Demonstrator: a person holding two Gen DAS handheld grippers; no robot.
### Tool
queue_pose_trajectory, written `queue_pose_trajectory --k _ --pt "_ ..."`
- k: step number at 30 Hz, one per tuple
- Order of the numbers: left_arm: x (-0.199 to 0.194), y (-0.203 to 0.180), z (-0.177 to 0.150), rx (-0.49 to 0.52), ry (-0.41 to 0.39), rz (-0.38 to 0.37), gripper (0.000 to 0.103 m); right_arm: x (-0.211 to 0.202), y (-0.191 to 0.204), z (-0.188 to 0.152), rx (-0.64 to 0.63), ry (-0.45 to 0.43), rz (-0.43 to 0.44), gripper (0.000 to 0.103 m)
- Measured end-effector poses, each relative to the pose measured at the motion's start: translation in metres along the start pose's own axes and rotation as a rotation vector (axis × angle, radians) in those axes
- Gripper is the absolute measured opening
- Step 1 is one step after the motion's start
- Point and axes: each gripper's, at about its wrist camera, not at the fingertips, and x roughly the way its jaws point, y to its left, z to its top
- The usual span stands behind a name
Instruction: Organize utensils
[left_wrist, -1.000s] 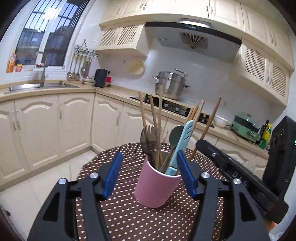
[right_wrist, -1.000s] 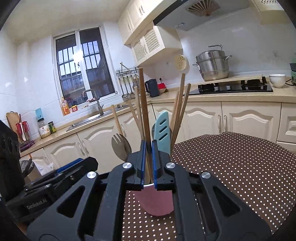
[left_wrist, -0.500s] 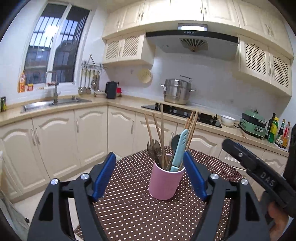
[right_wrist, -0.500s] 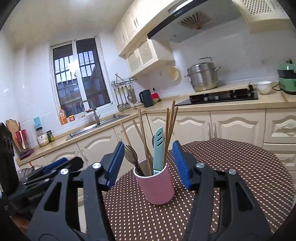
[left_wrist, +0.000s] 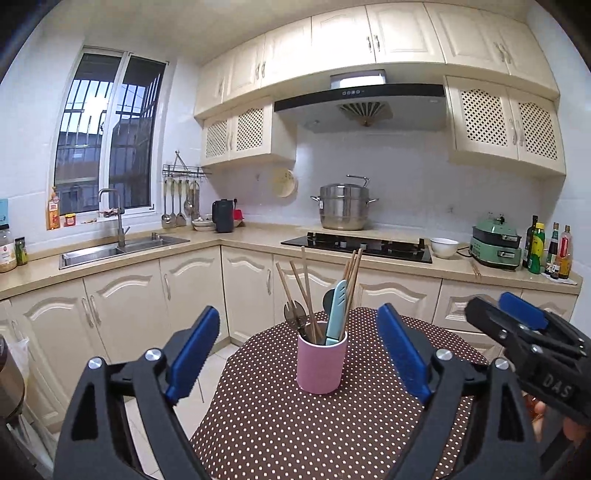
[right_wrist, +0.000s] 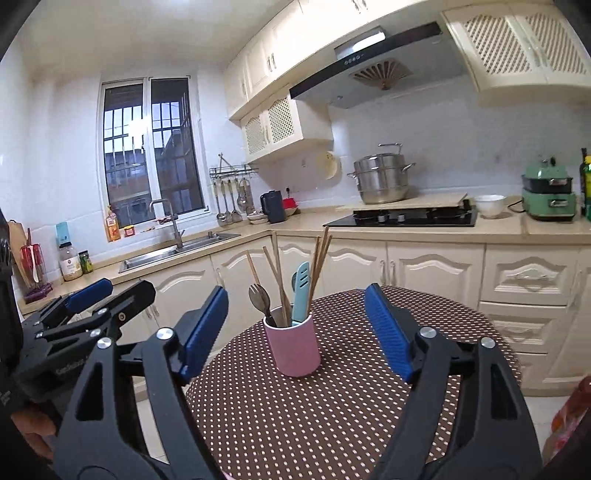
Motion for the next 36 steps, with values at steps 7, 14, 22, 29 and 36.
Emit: queue_pose_trajectory --k 7,14,22,29,36 --pt "-0.03 -0.009 0.001 0.016 -0.028 0.01 0.086 -0.033 0.015 0.005 -0.085 -0.039 -0.046 0.084" --pt "-0.058 -0.014 0.004 0.053 -0.099 0.021 0.086 -0.053 0.027 0.009 -0.136 -0.084 -0.073 0.086" --pt "-0.07 -0.013 0.006 0.052 -0.123 0.039 0.087 -0.067 0.036 0.011 -0.183 -0.123 -0.103 0.087" --pt "-0.07 -0.013 0.006 0.05 -0.118 0.031 0.087 -0.067 0.035 0.012 -0.183 -0.12 -0.101 0.088" --pt "-0.064 -0.013 0.006 0.057 -0.121 0.037 0.087 -0.063 0.034 0.011 -0.177 -0.109 -0.098 0.088"
